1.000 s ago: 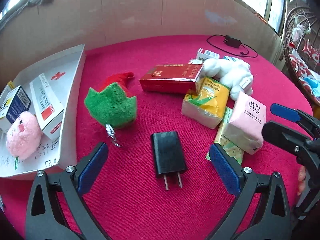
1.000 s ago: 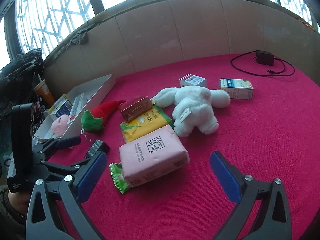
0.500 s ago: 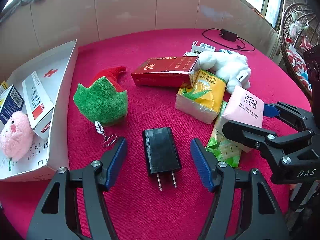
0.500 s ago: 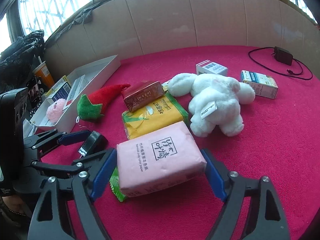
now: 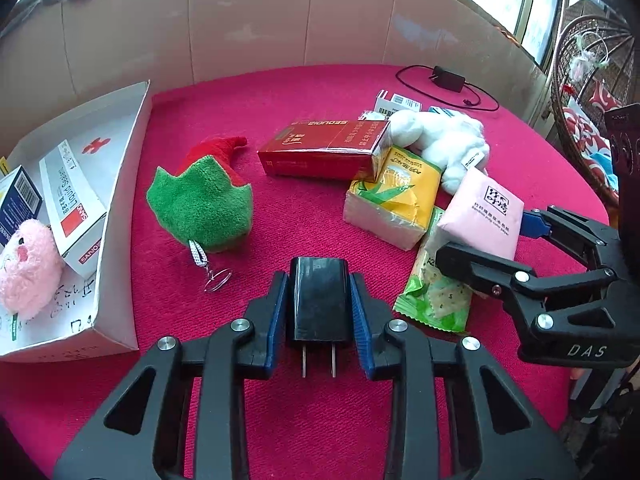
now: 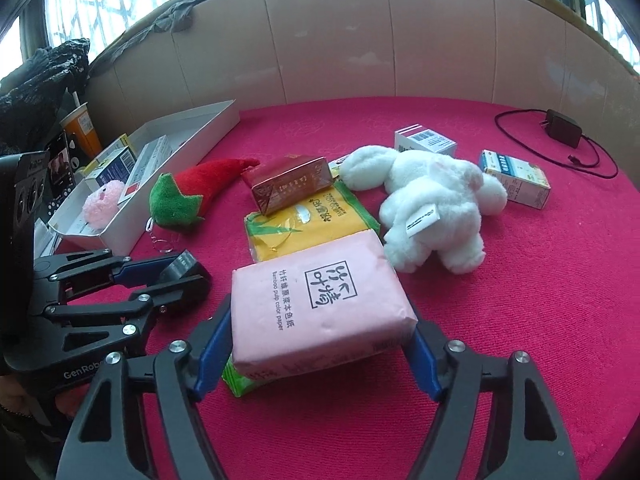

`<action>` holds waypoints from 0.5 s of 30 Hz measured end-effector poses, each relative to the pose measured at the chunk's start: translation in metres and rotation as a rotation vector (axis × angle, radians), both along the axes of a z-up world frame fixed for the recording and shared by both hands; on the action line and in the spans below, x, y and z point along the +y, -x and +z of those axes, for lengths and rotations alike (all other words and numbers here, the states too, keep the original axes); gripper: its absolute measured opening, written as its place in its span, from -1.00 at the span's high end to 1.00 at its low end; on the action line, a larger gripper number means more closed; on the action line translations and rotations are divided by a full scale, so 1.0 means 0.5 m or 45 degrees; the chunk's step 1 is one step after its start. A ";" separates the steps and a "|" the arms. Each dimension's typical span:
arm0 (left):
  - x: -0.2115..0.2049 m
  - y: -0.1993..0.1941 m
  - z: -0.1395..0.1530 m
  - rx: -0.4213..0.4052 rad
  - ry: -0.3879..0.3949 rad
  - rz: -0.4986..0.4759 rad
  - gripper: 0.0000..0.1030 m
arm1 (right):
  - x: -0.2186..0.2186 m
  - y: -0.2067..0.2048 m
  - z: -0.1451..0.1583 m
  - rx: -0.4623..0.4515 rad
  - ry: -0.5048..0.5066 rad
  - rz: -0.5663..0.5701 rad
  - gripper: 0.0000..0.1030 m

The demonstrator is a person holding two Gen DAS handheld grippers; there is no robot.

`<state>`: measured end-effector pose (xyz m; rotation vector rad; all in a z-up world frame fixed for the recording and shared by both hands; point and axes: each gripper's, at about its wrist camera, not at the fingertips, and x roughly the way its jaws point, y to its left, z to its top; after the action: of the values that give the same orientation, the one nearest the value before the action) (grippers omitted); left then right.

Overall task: Organize objects
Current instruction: 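Grasp the black charger plug with left tool while right tool grasps the pink package, then carry the charger plug with left tool while right tool carries the pink package toward the tray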

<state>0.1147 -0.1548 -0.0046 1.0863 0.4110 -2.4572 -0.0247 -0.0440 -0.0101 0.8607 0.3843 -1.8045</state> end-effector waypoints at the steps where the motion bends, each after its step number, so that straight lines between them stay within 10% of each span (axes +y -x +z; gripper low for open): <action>1: 0.004 0.001 0.002 0.004 0.012 -0.008 0.42 | 0.005 0.005 0.002 -0.004 0.013 -0.020 -0.47; 15: 0.031 -0.002 0.022 0.032 0.150 0.007 0.42 | 0.040 0.030 0.016 -0.028 0.112 -0.149 -0.47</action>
<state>0.1155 -0.1392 0.0062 1.0051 0.2722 -2.4587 -0.0399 -0.0242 -0.0023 0.8558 0.2433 -1.9032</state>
